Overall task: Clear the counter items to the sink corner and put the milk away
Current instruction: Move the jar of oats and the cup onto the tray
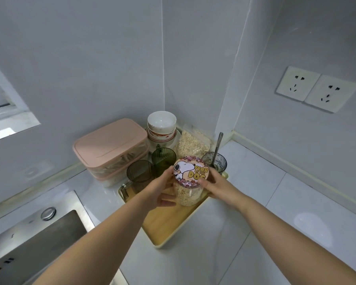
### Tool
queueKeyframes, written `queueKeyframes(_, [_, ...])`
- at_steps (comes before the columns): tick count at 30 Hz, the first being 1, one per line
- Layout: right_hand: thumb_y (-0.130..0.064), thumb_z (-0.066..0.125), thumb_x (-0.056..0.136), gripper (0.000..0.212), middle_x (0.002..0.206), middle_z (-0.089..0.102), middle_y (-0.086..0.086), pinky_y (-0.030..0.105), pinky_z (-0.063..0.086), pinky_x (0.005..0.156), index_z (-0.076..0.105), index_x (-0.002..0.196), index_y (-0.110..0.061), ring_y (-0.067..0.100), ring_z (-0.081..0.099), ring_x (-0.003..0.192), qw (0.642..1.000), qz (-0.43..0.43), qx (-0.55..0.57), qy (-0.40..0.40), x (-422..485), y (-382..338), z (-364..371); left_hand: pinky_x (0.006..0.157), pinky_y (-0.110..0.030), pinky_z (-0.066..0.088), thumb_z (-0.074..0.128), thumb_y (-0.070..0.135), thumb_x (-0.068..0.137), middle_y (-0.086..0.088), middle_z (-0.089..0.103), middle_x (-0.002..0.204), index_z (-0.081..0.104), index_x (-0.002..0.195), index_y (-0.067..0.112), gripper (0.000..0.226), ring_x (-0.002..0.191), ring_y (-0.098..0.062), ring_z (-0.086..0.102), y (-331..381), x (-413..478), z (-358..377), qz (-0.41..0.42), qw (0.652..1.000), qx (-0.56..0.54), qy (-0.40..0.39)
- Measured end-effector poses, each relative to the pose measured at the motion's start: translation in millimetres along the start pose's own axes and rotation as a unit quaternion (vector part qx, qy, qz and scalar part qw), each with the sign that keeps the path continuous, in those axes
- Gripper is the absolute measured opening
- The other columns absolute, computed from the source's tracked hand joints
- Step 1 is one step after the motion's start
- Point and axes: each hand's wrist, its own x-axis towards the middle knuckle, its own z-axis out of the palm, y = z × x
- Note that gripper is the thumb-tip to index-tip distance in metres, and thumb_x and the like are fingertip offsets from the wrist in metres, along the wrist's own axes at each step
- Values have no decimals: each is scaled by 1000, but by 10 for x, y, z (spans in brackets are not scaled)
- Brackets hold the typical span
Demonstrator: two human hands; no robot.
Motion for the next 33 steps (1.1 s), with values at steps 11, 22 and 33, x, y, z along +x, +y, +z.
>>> queueKeyframes(11, [-32, 42, 98, 32, 121, 61, -3, 35, 56, 74, 53, 128, -27, 17, 56, 111, 988, 49, 98, 111, 108, 2, 149, 68, -35, 58, 47, 54, 90, -7, 50, 130, 37, 139, 20, 60, 100, -30, 63, 9, -69, 170, 9, 997, 49, 54])
queueKeyframes(22, [-46, 47, 93, 28, 109, 65, 3, 45, 48, 97, 60, 99, -21, 23, 60, 104, 982, 68, 78, 155, 23, 55, 226, 86, -38, 51, 39, 44, 97, -10, 57, 124, 41, 137, 11, 51, 97, -23, 60, -70, -186, 241, 55, 986, 112, 109])
queueKeyframes(33, [-29, 40, 99, 25, 116, 59, 8, 31, 41, 99, 57, 106, -12, 24, 53, 116, 977, 12, -14, 212, -917, 114, 312, 75, -29, 46, 40, 22, 98, -10, 55, 123, 45, 133, 8, 38, 101, -22, 58, -328, -862, 481, 179, 940, 284, 61])
